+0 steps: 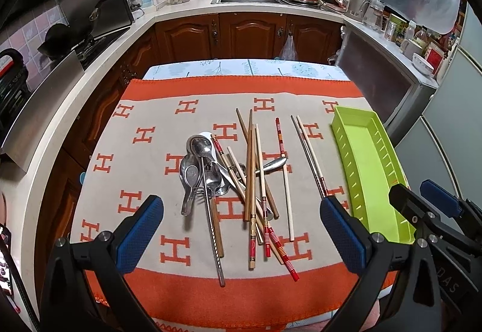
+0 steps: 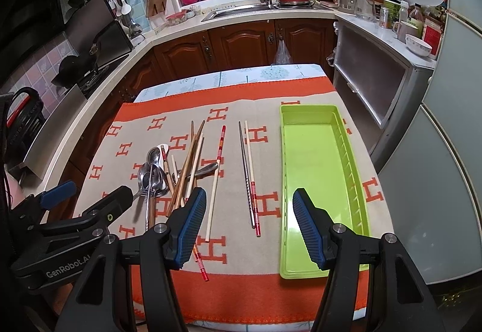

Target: Organize utensils

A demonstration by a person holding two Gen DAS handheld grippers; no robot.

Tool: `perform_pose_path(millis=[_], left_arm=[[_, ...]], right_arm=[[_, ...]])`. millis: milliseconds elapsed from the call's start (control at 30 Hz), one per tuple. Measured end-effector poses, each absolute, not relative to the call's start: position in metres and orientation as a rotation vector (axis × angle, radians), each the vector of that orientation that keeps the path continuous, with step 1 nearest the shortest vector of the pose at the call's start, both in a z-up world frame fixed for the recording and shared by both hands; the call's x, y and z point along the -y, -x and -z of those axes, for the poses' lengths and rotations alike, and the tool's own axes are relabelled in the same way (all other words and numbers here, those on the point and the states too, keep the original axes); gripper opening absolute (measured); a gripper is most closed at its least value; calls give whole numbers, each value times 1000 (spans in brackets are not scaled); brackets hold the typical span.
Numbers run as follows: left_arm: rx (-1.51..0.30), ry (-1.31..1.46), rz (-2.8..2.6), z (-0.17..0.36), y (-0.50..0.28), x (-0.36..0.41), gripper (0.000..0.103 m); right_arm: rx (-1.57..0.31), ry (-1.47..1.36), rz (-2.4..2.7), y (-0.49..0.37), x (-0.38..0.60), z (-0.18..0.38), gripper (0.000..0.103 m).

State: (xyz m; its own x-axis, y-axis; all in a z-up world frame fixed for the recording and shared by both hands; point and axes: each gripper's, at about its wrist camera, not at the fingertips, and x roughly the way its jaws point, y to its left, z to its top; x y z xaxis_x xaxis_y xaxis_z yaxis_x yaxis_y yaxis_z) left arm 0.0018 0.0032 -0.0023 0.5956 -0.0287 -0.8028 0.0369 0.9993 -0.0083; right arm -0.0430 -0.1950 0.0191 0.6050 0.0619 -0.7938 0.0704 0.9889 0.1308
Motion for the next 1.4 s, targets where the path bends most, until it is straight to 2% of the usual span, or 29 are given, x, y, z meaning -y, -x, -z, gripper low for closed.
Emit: perform_pose_path(millis=[900,1200,1400], left_arm=[[-924,1,25,8,-2,-12,102],[-876,65,56,-8,-13,-23,102],[-953,38,152,-13,-36,-9,102]], right_arm=[[-904,-171,38,41,201,-24,61],[-874,-160,65,37,212,-36,61],[-942,-208,15,12,217,-29,61]])
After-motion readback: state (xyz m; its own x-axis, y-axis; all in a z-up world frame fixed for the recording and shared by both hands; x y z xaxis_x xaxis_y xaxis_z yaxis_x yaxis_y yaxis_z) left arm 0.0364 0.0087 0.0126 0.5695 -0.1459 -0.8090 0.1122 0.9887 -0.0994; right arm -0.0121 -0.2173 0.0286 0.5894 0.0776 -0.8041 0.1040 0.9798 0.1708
